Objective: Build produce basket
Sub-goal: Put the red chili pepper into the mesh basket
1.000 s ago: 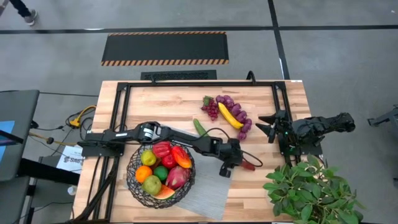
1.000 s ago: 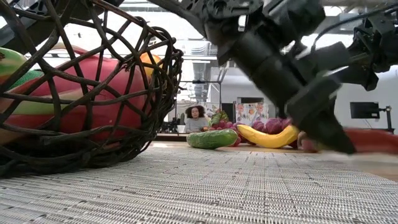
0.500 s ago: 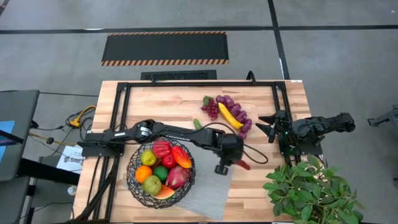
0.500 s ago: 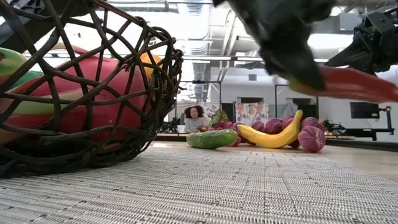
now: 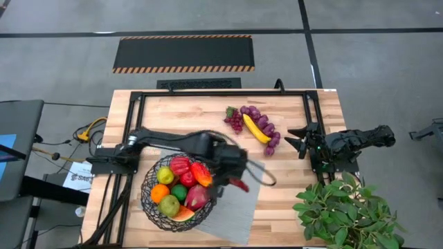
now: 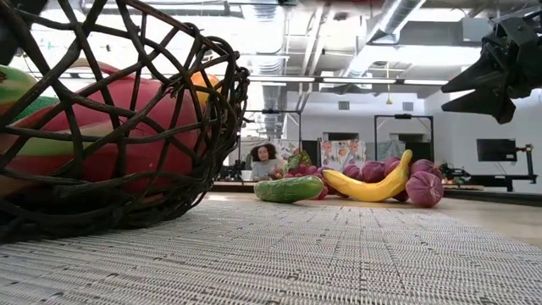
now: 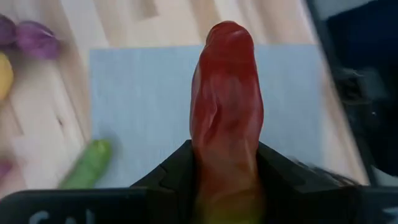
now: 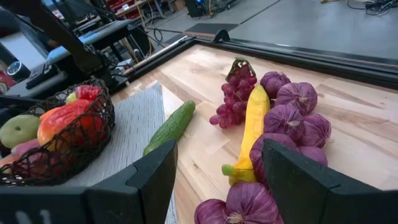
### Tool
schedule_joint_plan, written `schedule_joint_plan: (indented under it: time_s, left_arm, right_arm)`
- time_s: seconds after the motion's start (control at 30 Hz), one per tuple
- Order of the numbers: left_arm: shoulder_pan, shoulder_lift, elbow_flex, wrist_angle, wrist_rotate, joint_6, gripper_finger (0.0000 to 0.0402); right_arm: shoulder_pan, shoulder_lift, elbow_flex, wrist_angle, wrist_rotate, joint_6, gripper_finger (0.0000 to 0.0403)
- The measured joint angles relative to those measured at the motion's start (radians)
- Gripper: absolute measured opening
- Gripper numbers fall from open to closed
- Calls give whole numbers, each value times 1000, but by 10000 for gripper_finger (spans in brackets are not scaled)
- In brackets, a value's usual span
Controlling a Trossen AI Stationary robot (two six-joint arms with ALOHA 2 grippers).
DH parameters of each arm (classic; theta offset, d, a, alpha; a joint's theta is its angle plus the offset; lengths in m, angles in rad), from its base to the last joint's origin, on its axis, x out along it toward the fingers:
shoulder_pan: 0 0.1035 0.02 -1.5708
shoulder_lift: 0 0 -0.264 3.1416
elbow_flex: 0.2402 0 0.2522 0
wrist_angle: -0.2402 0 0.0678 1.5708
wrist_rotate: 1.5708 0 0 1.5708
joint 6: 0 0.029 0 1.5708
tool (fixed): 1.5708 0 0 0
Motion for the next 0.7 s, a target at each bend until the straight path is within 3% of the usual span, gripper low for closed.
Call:
schedule_joint_plan:
  time_s: [0.17,0.4,0.53,0.7]
  left_arm:
    - [-80,-134,-2,-138,-68,-115,109]
    - [-271,-312,-49,-217,-365,-292,111]
    - [-393,-411,-182,-215,-540,-403,113]
    - [-489,-541,-462,-161,-722,-507,114]
  right_arm:
    - [0,0,0,0,0,0,255]
    - [1,0,0,3,-1,18,255]
    - [1,0,0,0,-2,18,255]
    - [0,0,0,-3,-1,19,255]
